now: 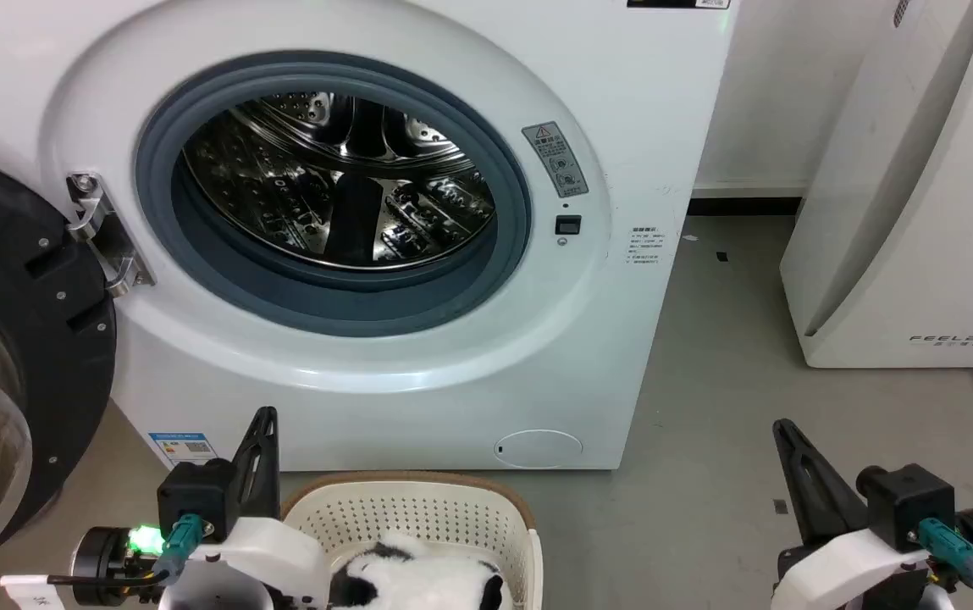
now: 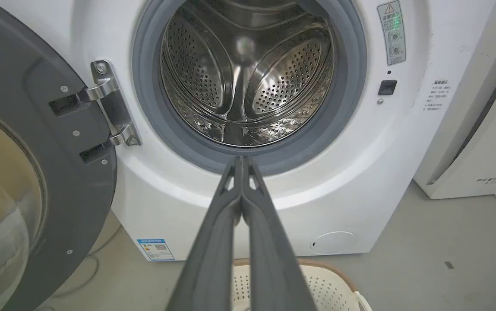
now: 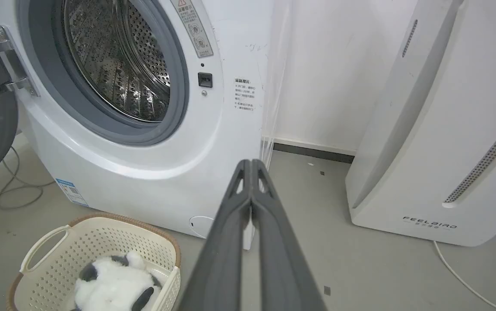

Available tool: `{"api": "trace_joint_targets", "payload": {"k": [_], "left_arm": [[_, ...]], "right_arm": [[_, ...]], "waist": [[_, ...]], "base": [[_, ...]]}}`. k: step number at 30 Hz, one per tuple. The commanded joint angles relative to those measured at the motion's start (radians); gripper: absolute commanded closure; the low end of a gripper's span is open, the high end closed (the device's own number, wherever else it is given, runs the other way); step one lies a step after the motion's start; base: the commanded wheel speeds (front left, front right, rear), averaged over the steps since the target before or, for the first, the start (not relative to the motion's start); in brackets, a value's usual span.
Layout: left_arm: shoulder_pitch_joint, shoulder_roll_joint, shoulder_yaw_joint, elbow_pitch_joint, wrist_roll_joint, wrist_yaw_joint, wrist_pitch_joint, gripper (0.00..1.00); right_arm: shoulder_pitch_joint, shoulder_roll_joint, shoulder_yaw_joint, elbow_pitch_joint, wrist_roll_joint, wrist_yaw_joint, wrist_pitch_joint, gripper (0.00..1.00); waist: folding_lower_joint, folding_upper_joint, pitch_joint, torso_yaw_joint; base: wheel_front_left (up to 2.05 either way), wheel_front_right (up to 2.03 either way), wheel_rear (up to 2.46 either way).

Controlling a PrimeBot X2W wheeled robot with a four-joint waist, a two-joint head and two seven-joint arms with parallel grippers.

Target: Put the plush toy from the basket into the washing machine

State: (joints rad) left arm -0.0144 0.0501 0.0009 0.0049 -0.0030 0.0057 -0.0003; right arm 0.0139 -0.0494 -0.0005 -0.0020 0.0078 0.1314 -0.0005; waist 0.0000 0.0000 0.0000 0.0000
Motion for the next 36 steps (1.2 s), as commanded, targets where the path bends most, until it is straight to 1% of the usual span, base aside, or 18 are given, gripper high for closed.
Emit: {"api": "trace_joint_targets", "payload": {"k": [1,19,20,36], "left_arm": [[0.014,0.000,-0.001,-0.005,0.003,-0.006,0.000,1.00],[0.014,0.000,-0.001,-0.005,0.003,-0.006,0.000,1.00],[0.000,0.000,0.000,0.000,0.000,0.001,0.000,0.00],[-0.018,0.001,-0.018,0.013,-0.002,0.021,-0.030,0.00]], "right_arm": [[-0.014,-0.001,0.000,0.002,-0.008,-0.001,0.000,1.00],[-0.014,-0.001,0.000,0.002,-0.008,-0.001,0.000,1.00],[0.000,0.000,0.000,0.000,0.001,0.000,0.000,0.00],[-0.005,0.000,-0.030,-0.015,0.044,0.000,-0.030,0.00]], "waist": [[0.0000,0.0000,0.000,0.000],[0.0000,0.0000,0.000,0.000],[0.0000,0.0000,0.000,0.000],[0.0000,0.0000,0.015,0.000]], "base": [[0.00,0.00,0.00],[0.00,0.00,0.00],[0.00,0.00,0.00],[0.00,0.00,0.00]]}}
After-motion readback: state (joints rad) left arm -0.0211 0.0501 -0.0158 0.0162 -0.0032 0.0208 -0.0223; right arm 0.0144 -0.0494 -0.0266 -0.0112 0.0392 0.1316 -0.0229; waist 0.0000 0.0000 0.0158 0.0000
